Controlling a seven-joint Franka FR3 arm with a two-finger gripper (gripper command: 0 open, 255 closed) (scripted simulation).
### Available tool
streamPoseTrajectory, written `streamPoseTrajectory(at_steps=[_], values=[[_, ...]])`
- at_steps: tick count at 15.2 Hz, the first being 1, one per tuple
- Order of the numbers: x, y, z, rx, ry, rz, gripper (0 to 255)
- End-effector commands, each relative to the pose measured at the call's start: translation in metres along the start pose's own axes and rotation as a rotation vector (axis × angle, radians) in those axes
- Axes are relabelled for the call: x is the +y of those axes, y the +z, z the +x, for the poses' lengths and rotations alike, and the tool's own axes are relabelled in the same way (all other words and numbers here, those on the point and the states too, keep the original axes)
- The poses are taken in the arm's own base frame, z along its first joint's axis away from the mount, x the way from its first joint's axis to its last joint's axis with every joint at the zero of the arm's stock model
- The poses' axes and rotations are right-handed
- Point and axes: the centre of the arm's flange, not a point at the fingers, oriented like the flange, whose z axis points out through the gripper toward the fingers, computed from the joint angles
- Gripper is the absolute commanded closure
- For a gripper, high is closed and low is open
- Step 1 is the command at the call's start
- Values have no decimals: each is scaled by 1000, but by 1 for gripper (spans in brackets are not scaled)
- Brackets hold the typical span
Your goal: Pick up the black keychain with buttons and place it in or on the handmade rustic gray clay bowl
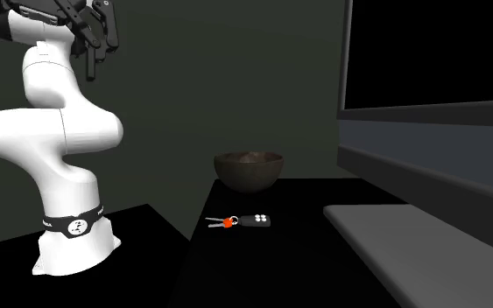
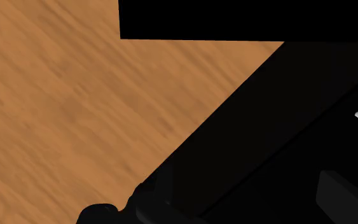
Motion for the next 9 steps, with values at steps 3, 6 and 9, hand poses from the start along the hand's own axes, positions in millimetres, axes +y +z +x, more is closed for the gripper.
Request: streamPoseTrajectory(at_steps=[3,6,9], values=[[-18,16,7,2,-47,11,0],[-46,40,15,6,-116,27,0],[-75,64,22,10,-186,43,0]])
